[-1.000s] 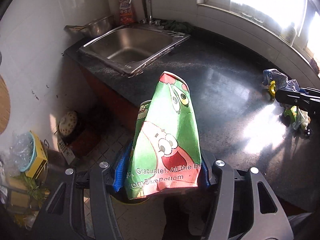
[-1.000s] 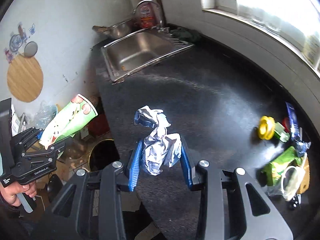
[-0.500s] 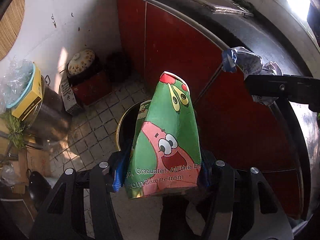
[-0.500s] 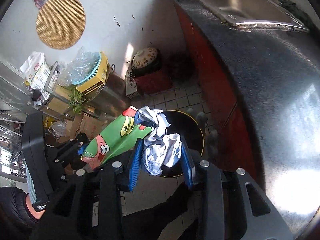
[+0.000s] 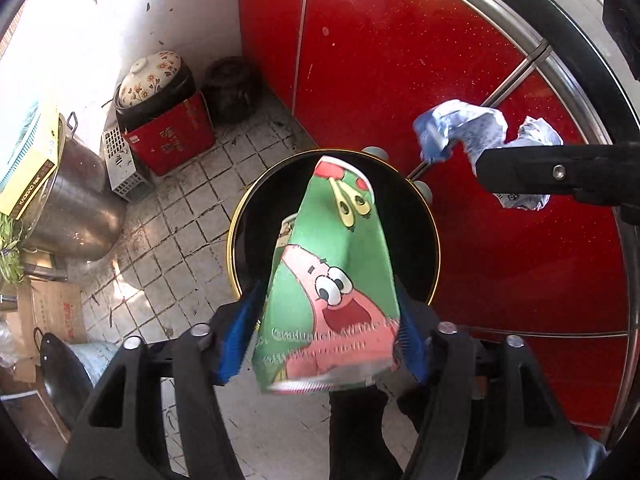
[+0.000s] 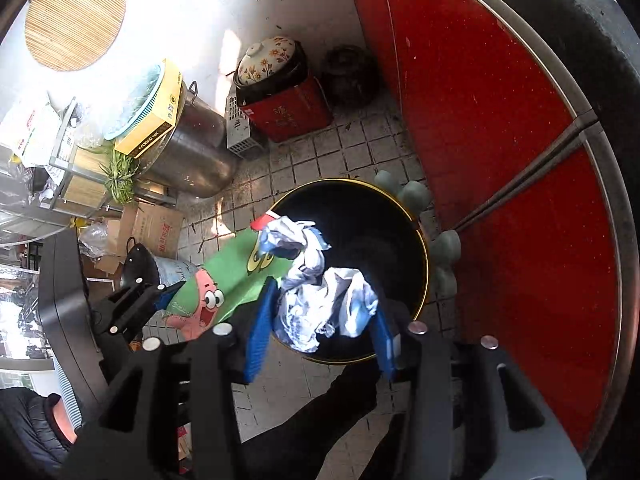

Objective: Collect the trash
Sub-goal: 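Carry cup and foil to the black bin and release both, then return both open tools to the counter trash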

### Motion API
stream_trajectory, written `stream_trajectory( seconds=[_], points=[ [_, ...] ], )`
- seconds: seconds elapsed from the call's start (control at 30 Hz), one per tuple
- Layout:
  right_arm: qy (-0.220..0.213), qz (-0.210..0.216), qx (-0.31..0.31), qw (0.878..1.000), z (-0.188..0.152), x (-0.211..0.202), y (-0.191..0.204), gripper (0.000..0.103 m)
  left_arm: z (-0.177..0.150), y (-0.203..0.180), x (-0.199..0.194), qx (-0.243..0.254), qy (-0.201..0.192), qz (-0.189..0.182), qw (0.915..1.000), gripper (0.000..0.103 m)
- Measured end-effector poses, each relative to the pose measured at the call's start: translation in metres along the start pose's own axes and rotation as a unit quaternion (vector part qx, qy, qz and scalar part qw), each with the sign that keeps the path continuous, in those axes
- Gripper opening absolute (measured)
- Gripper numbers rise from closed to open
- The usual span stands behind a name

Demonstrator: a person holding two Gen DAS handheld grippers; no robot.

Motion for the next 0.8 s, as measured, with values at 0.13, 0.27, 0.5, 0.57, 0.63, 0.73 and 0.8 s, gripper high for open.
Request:
stream_trajectory(
  seconds=[0.13, 0.27, 0.5, 0.57, 0.63, 0.73, 0.8],
  points=[
    [-0.015, 0.007, 0.010, 1.000, 0.009, -0.016, -0.001, 0.077, 0.003, 0.002, -0.010, 0.002, -0.007, 0.004, 1.0000, 0.085],
    [-0.028, 0.001, -0.007, 1.000, 0.010, -0.039, 0.002, 0.078, 0.005, 0.004, -0.026, 0.005, -0.015, 0.008, 0.9998, 0.085],
    [-0.086, -0.002, -0.015, 0.996, 0.003, -0.128, 0.003, 0.079, 0.026, -0.014, -0.085, 0.021, -0.049, 0.012, 0.9985, 0.087],
    [-0.119, -0.017, -0.014, 0.993, -0.001, -0.168, -0.006, 0.085, 0.038, -0.032, -0.109, 0.043, -0.062, 0.017, 0.9970, 0.092],
    [-0.150, -0.048, -0.008, 0.987, -0.007, -0.210, -0.022, 0.090, 0.051, -0.057, -0.130, 0.073, -0.075, 0.015, 0.9944, 0.097],
    [-0.202, -0.091, 0.033, 0.975, -0.028, -0.279, -0.064, 0.092, 0.071, -0.112, -0.160, 0.131, -0.090, -0.001, 0.9873, 0.097],
    [-0.230, -0.122, 0.076, 0.963, -0.051, -0.322, -0.102, 0.093, 0.084, -0.159, -0.177, 0.175, -0.108, -0.026, 0.9783, 0.097]
  ],
)
Point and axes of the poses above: each gripper's, at about its wrist camera, not at the fingertips, and x roughly the way its jaws point, y to its left, z to its top, the point moved 10 cm from there along x, roughly the way its jaws point, and after that the axes turned 6 degrees about -y, right-handed, at the moved point
